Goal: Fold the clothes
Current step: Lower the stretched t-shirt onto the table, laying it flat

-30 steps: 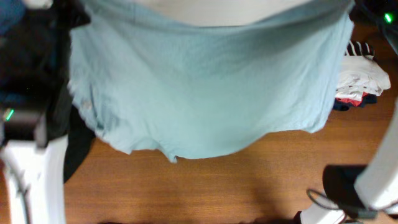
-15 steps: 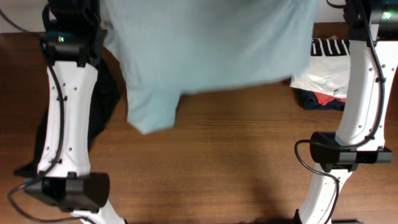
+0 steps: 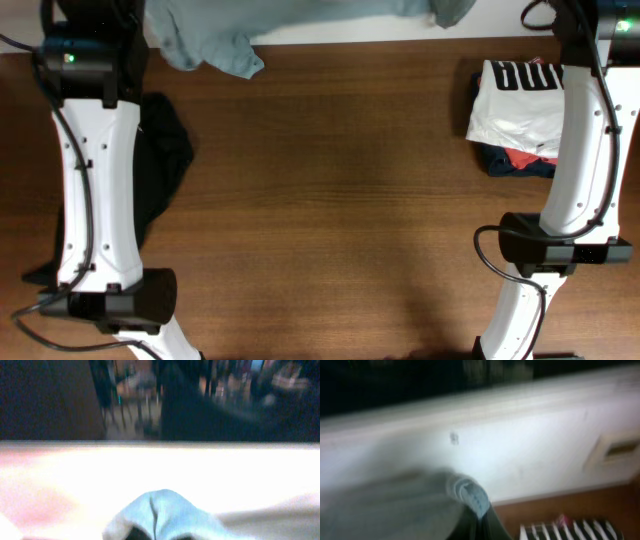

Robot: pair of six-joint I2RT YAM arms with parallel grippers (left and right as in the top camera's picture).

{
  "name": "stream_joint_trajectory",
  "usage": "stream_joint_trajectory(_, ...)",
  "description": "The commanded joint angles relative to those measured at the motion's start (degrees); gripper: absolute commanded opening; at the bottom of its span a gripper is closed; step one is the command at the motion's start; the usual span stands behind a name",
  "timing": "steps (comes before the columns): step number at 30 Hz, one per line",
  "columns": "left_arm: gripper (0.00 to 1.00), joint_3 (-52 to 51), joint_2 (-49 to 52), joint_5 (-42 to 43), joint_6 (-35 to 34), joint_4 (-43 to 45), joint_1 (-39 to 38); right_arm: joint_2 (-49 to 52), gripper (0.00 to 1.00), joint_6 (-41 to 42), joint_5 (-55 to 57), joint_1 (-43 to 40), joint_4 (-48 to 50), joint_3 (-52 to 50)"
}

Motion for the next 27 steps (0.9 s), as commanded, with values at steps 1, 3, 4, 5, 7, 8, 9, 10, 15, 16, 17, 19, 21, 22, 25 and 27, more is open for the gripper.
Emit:
stream_joint_trajectory(1, 0.00, -0.04, 2.56, 0.35, 0.90, -6.23, 0.42, 1.97, 0.04, 0.02, -0.02, -0.33, -4.20, 0.59)
stream_joint_trajectory(3, 0.00, -0.04, 3.17, 0.24, 0.92, -10.05, 0.48, 2.80, 0.04, 0.00, 0.00, -0.37, -7.39, 0.59)
stream_joint_trajectory(4, 0.00, -0.04, 3.72, -0.13, 0.90, -12.41, 0.55, 3.04, 0.04, 0.00, 0.00, -0.37, -8.85, 0.59)
stream_joint_trajectory(5, 0.00, -0.04, 3.93, -0.24, 0.90, -14.45, 0.74, 3.54, 0.04, -0.07, 0.07, -0.37, -10.60, 0.59)
stream_joint_trajectory(7, 0.00, -0.04, 4.57, -0.22, 0.87, -19.21, 1.20, 4.02, 0.04, -0.50, 0.17, -0.44, -13.86, 0.59)
stream_joint_trajectory(8, 0.00, -0.04, 4.70, -0.24, 0.87, -21.46, 1.49, 4.11, 0.04, -0.50, 0.15, -0.57, -15.19, 0.59)
stream_joint_trajectory(9, 0.00, -0.04, 4.72, -0.24, 0.87, -23.47, 1.75, 4.13, 0.04, -0.50, 0.17, -0.66, -16.52, 0.59)
stream_joint_trajectory(10, 0.00, -0.04, 4.70, -0.22, 0.85, -26.27, 2.16, 4.13, 0.04, -0.52, 0.17, -0.76, -18.45, 0.59)
stream_joint_trajectory(15, 0.00, -0.02, 4.68, 0.20, 0.61, -36.65, 3.32, 4.07, 0.04, -1.14, -1.49, -0.74, -25.99, 0.61)
stream_joint_trajectory(16, 0.00, -0.02, 4.68, 0.22, 0.59, -38.49, 3.32, 4.07, 0.04, -1.14, -1.84, -0.74, -27.91, 0.61)
stream_joint_trajectory(17, 0.00, -0.02, 4.68, 0.22, 0.59, -40.00, 3.32, 4.07, 0.04, -1.16, -1.99, -0.74, -29.40, 0.61)
stream_joint_trajectory(19, 0.00, -0.02, 4.68, 0.98, 0.59, -43.45, 3.26, 4.07, 0.04, -1.36, -2.03, -0.63, -31.80, 0.61)
stream_joint_trajectory(21, 0.00, -0.02, 4.70, 3.30, 0.61, -47.01, 3.26, 4.07, 0.04, -1.51, -2.58, -0.63, -33.07, 0.59)
stream_joint_trajectory(22, 0.00, -0.04, 4.70, 4.26, 0.61, -48.74, 3.26, 4.07, 0.04, -1.88, -4.07, -0.63, -33.07, 0.59)
stream_joint_trajectory(25, 0.00, -0.04, 4.70, 4.90, 0.61, -53.66, 3.26, 3.93, 0.04, -1.97, -8.00, -0.63, -33.07, 0.59)
stream_joint_trajectory(27, 0.00, -0.04, 4.70, 4.87, 0.09, -57.44, 3.26, 3.85, 0.04, -1.97, -10.03, -0.61, -33.07, 0.57)
